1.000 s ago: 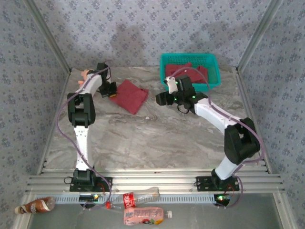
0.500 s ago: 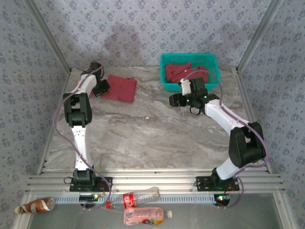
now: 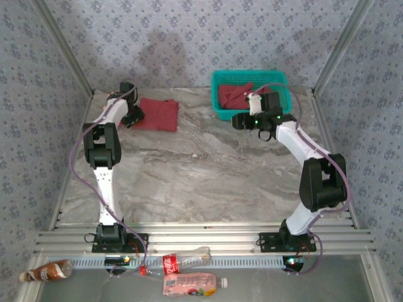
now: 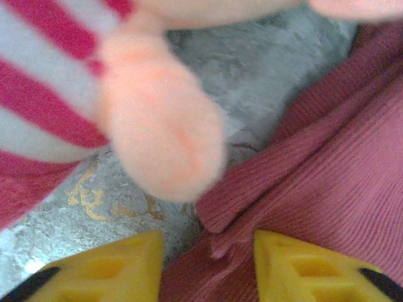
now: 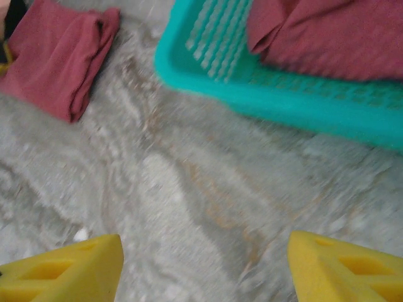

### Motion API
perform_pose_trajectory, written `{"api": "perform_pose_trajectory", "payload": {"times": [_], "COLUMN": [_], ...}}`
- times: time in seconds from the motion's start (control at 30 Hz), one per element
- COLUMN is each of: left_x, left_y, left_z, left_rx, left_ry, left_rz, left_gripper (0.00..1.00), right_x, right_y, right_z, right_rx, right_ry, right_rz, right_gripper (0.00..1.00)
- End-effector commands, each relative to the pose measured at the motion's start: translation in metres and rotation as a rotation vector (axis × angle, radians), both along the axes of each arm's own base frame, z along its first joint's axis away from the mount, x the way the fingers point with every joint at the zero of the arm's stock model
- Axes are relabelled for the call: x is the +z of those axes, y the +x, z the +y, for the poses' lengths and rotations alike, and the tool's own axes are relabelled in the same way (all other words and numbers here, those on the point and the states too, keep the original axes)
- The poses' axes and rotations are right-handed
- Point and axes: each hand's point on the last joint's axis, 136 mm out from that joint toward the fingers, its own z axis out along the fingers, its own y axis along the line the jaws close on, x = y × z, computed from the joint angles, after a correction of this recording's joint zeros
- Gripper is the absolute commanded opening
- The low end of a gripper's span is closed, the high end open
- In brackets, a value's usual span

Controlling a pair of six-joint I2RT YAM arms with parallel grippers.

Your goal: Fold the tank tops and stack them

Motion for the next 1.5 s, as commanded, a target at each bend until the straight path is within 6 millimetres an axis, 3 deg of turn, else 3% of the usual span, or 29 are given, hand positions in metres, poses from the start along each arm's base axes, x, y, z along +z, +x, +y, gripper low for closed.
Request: {"api": "perform_pose_trajectory", "payload": {"times": [0.0,0.1,0.17,0.2,0.3,0.43,0.53,0.7,0.8,0.87,0.93,1.0,1.07,1.13,1.2,1.23,1.33,1.47], "left_x": [0.074,0.103,0.123,0.133,0.140,0.129,0.117,0.085,0.074,0.064,0.061,0.065,0.068,0.070,0.075,0.079,0.097,0.114], "left_y": [0.001,-0.016,-0.031,-0.042,-0.076,-0.116,-0.139,-0.178,-0.196,-0.209,-0.214,-0.213,-0.210,-0.207,-0.202,-0.199,-0.190,-0.182], "left_z": [-0.024,-0.033,-0.039,-0.040,-0.052,-0.080,-0.103,-0.105,-0.105,-0.105,-0.104,-0.105,-0.106,-0.109,-0.111,-0.113,-0.114,-0.114], "left_rx": [-0.115,-0.161,-0.176,-0.182,-0.213,-0.253,-0.267,-0.273,-0.281,-0.286,-0.288,-0.292,-0.298,-0.306,-0.316,-0.324,-0.342,-0.349], "left_ry": [0.049,0.090,0.076,0.075,-0.012,-0.171,-0.300,-0.328,-0.339,-0.346,-0.340,-0.344,-0.347,-0.351,-0.349,-0.348,-0.326,-0.319], "left_rz": [-0.086,-0.086,-0.122,-0.133,-0.127,-0.126,-0.144,-0.039,0.007,0.062,0.078,0.074,0.075,0.072,0.065,0.057,0.020,-0.027], "left_gripper": [0.55,0.60,0.72,0.73,0.74,0.74,0.75,0.74,0.73,0.73,0.73,0.72,0.70,0.69,0.68,0.67,0.67,0.67], "right_x": [-0.001,-0.010,-0.024,-0.030,-0.054,-0.089,-0.107,-0.130,-0.158,-0.176,-0.178,-0.179,-0.179,-0.169,-0.145,-0.125,-0.046,0.053], "right_y": [0.036,0.081,0.109,0.124,0.155,0.180,0.191,0.194,0.180,0.163,0.159,0.160,0.160,0.164,0.173,0.180,0.197,0.190], "right_z": [-0.021,-0.031,-0.037,-0.040,-0.044,-0.047,-0.036,-0.042,-0.036,-0.021,-0.019,-0.026,-0.029,-0.027,-0.021,-0.017,-0.011,-0.009], "right_rx": [-0.032,-0.078,-0.114,-0.146,-0.182,-0.207,-0.192,-0.260,-0.250,-0.198,-0.191,-0.219,-0.234,-0.226,-0.219,-0.215,-0.216,-0.204], "right_ry": [-0.063,-0.087,-0.102,-0.105,-0.119,-0.153,-0.116,-0.057,-0.061,-0.116,-0.168,-0.162,-0.157,-0.155,-0.138,-0.106,-0.010,0.056], "right_rz": [-0.029,-0.017,0.010,0.024,0.068,0.136,0.163,0.237,0.318,0.373,0.376,0.385,0.390,0.360,0.297,0.249,0.072,-0.126], "right_gripper": [0.73,0.75,0.76,0.77,0.81,0.86,0.87,0.77,0.76,0.78,0.76,0.63,0.39,0.21,0.06,0.02,0.00,0.00]}}
